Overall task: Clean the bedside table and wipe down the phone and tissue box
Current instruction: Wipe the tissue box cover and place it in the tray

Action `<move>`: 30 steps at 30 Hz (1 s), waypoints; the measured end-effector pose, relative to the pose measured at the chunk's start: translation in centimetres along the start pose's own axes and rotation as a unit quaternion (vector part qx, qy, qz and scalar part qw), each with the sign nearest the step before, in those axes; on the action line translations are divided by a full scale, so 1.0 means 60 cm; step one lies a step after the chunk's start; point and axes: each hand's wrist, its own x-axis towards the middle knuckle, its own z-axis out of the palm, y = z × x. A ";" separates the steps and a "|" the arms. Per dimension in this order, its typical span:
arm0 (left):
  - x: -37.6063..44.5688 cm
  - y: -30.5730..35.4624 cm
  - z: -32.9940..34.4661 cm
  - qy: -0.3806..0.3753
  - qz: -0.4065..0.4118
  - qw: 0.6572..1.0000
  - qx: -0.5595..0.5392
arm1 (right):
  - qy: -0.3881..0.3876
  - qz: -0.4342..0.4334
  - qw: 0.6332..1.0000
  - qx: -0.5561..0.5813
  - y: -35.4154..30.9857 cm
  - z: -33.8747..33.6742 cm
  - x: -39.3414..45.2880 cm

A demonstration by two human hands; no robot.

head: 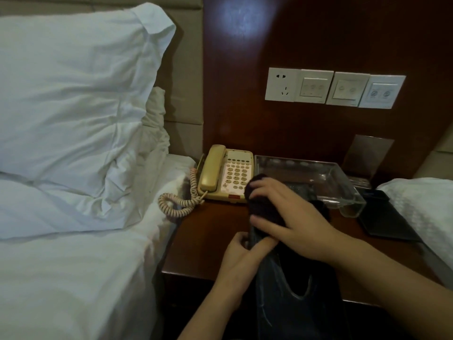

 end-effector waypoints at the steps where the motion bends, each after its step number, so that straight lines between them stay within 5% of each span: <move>1: 0.001 -0.001 0.000 -0.003 -0.002 1.000 0.003 | -0.034 -0.005 0.999 0.009 0.001 -0.008 -0.004; 4: 0.001 -0.003 -0.001 -0.009 0.011 1.000 0.016 | -0.017 0.041 0.999 0.005 0.025 -0.025 0.009; 8: -0.002 -0.006 -0.001 -0.013 0.009 1.000 0.026 | 0.163 0.135 0.977 0.003 0.038 -0.013 0.029; 15: 0.004 -0.011 0.000 0.003 0.013 1.000 0.006 | 0.025 0.001 0.999 -0.025 -0.011 0.000 0.026; 22: 0.000 -0.016 0.004 0.005 0.032 0.999 -0.005 | 0.148 0.183 0.970 0.057 0.059 -0.023 -0.018; 30: 0.006 -0.019 0.004 0.001 0.046 0.999 0.003 | 0.118 0.126 0.984 0.052 0.020 0.016 -0.100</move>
